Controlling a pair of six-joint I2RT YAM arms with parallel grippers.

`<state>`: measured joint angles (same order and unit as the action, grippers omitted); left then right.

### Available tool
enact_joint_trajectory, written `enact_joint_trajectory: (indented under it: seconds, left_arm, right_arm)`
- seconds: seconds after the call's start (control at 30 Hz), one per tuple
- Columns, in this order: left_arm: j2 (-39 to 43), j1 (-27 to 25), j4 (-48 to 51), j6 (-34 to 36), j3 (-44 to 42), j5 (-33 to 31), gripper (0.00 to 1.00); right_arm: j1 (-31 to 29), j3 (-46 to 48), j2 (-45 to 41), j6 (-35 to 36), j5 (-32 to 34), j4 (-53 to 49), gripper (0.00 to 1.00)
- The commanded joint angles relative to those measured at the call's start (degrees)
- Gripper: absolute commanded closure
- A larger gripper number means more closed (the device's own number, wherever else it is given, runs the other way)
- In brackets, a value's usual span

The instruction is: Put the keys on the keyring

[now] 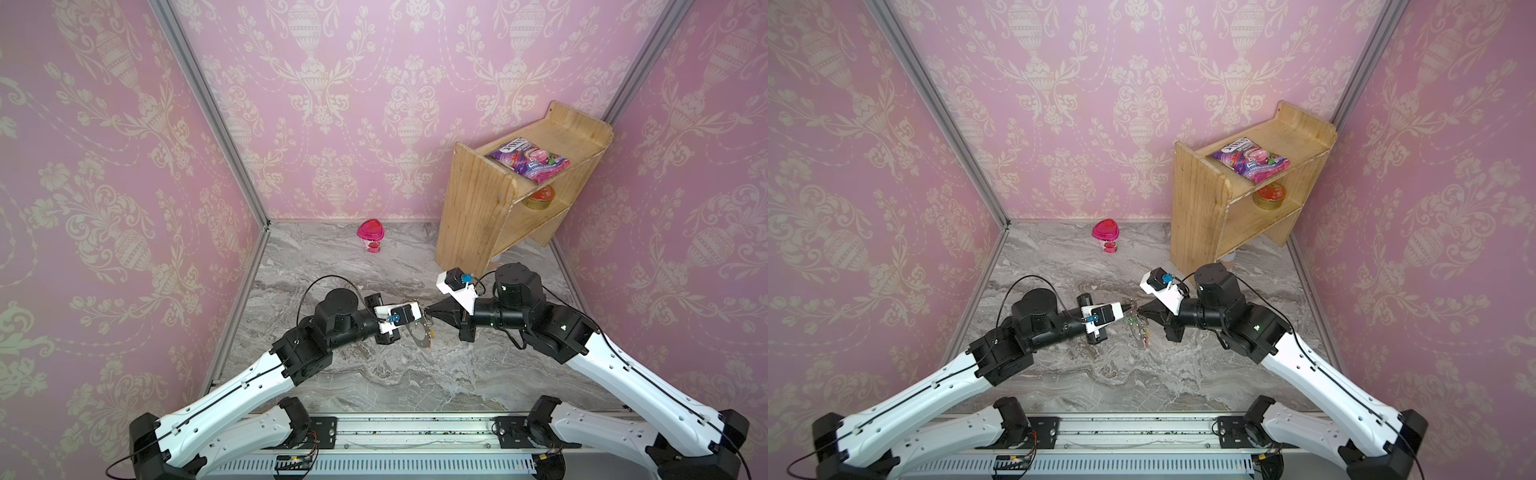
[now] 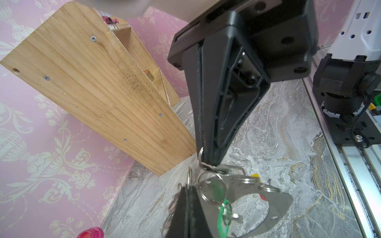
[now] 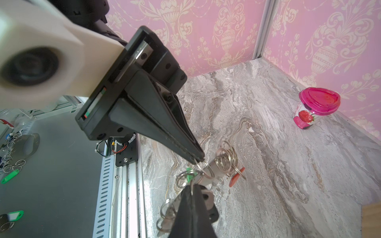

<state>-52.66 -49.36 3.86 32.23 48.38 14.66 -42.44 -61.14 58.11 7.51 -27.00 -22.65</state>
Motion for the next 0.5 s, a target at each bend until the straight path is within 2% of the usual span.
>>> enact_joint_trajectory:
  seconds: [0.0,0.47]
  left_arm:
    - [0.3,-0.5,-3.1,-1.8,0.6,1.5,1.00]
    - [1.2,-0.5,-3.0,-2.5,0.3,3.0,1.00]
  right_arm:
    - [-0.6,0.1,0.3,0.7,1.3,1.8,1.00]
    - [-1.7,-0.1,1.2,0.4,5.4,2.8,1.00]
